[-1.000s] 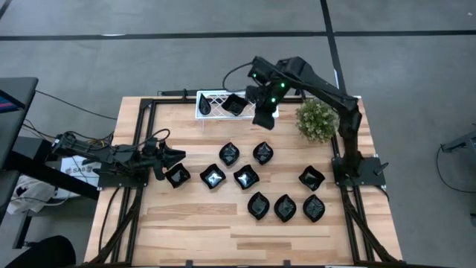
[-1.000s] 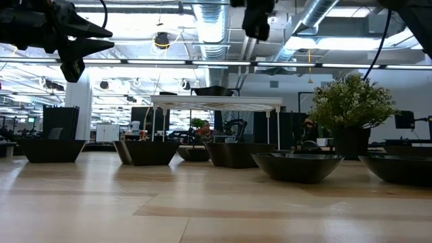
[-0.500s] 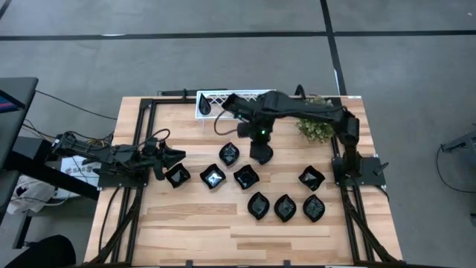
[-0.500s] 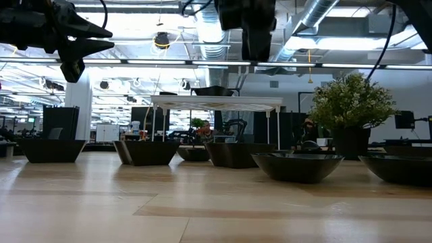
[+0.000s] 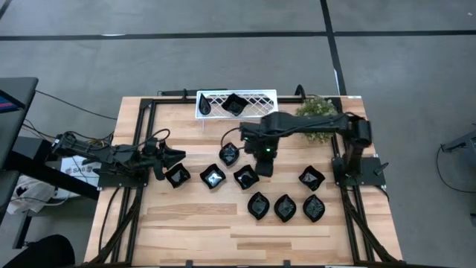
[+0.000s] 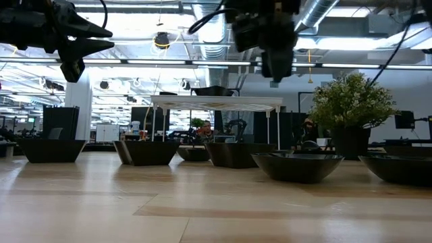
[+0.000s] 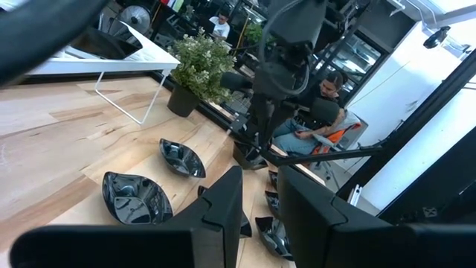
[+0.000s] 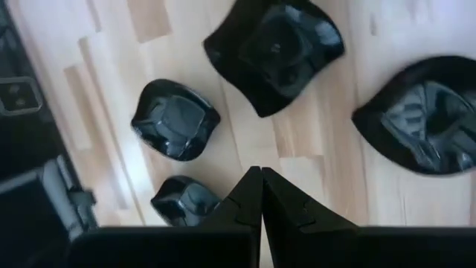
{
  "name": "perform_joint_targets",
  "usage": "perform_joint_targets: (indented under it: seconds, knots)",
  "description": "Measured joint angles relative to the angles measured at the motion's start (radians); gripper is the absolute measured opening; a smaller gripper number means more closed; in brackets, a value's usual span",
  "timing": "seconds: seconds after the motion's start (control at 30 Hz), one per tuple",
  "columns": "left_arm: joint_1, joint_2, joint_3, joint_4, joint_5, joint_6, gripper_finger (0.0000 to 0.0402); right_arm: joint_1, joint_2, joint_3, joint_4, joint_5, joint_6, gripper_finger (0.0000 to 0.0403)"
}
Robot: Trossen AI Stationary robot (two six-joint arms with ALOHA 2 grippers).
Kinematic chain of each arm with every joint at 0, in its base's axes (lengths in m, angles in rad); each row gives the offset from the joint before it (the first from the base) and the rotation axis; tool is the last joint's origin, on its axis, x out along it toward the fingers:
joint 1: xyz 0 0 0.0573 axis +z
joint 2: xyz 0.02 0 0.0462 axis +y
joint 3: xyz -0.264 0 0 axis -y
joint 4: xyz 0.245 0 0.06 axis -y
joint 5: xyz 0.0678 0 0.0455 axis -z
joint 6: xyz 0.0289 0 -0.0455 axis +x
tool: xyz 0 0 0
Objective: Pick & Place Mini shaped plates
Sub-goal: Stack the distorted square-shaped plate on top of the distorted square-shaped plate on the shelf
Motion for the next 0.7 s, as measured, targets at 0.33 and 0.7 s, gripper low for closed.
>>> perform_joint_targets:
  seconds: [0.33,0.7]
  knots:
    - [0.0,0.0,0.0,0.001,0.0,0.0,0.0088,0.06,-0.379,-0.394,0.136,0.142,0.337,0.0002]
    - [0.0,0.0,0.0,0.004,0.0,0.0,0.0088,0.148,-0.699,-0.649,0.128,0.256,0.58,0.0002]
